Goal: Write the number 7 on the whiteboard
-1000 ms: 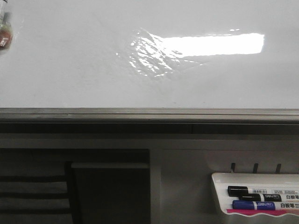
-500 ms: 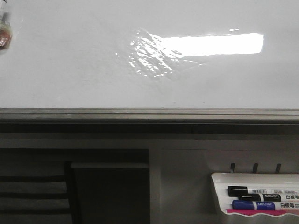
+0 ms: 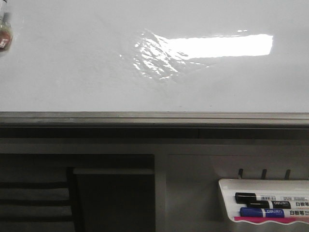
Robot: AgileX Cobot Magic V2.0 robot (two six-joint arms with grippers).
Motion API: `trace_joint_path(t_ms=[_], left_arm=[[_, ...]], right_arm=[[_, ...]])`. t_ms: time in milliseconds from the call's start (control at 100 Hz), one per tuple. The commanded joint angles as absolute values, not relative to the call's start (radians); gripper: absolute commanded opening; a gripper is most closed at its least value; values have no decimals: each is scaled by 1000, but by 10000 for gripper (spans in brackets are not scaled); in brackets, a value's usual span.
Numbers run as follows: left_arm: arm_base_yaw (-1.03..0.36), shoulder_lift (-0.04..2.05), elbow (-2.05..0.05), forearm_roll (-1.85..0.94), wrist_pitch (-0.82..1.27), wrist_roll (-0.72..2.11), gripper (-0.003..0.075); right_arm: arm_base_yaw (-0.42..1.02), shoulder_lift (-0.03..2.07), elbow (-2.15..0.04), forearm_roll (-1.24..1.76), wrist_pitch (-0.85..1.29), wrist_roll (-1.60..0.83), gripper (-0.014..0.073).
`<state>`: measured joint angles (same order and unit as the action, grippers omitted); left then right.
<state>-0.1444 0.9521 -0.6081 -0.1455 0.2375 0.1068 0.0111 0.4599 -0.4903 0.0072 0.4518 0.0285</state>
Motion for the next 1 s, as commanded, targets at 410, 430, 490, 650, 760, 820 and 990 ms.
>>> trace_joint_path(t_ms=[410,430,490,650,760,820,990], left_arm=[[-181,1222,-736,-120,30,101,543],[-181,1229,-738,-114,30,101,543],[-181,1246,-749,-92,30,101,543],[-181,1281,-763,-81,27,101,538],[-181,1283,-765,-81,13,101,454],[-181,1283,-765,-81,10,101,395],[-181,1283,-765,-81,10,101,253]], right_arm=[[6,472,-527,-8,373,21,545],[6,472,-527,-8,373,21,545],[6,472,-527,-8,373,21,545],[6,472,-527,-8,373,21,545],[6,472,-527,-8,373,21,545],[6,472,-527,-8,373,21,545],[6,472,-527,-8,373,21,545]])
